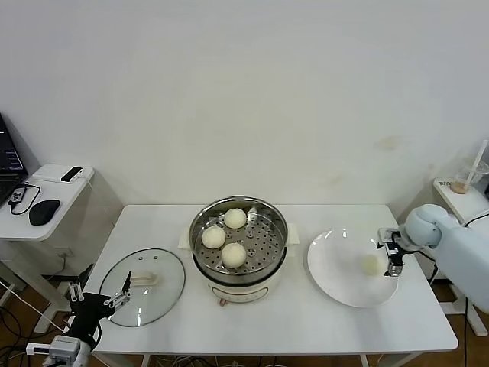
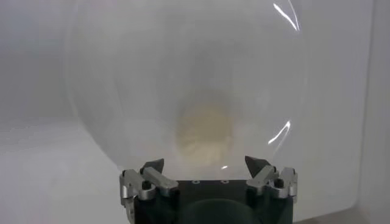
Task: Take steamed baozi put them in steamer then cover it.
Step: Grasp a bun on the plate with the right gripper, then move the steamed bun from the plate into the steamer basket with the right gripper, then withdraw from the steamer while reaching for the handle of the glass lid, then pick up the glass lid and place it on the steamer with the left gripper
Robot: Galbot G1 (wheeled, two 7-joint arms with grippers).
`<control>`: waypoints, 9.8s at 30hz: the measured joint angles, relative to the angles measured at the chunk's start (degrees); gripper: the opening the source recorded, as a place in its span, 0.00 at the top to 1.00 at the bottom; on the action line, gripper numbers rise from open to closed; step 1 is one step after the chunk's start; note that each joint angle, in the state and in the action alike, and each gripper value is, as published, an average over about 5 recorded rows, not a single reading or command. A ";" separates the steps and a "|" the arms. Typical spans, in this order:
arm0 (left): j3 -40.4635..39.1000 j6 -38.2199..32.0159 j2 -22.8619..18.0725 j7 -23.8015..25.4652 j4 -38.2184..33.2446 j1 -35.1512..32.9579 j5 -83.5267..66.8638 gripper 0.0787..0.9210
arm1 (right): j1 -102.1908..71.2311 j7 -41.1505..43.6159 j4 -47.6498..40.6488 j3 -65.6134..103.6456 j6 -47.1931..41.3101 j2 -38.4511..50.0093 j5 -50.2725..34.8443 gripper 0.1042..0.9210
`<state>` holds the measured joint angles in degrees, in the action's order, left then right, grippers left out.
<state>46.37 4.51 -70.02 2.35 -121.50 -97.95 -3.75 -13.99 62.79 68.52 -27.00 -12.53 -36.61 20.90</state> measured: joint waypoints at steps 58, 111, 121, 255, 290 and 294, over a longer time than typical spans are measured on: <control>0.04 0.83 1.56 0.29 0.79 2.26 -1.13 0.12 | 30.66 -1.41 9.30 -22.76 -9.78 -2.96 -20.22 0.37; 0.07 0.43 2.30 0.27 2.17 4.49 -1.61 0.12 | 37.91 -19.91 9.28 -42.80 -28.92 -26.38 -48.83 0.19; 0.08 0.43 2.32 0.28 2.21 4.47 -1.69 0.12 | 41.30 -18.88 12.68 -41.29 -28.85 -22.51 -48.73 0.12; -8.56 0.78 9.38 -9.89 18.37 20.12 65.07 0.94 | -82.14 -42.60 46.32 80.99 11.40 -49.02 -31.40 0.12; -44.28 22.97 0.16 14.52 10.56 42.58 78.21 0.94 | -81.39 -44.82 40.55 79.45 13.56 -51.63 -17.05 0.12; -46.60 23.51 -3.54 15.60 12.13 43.98 81.35 0.94 | -81.44 -44.86 39.78 79.08 13.96 -51.72 -16.02 0.12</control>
<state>-0.23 28.03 -73.56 17.95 -109.37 -53.97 77.60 -95.43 17.93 108.30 52.08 1.43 -88.33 4.88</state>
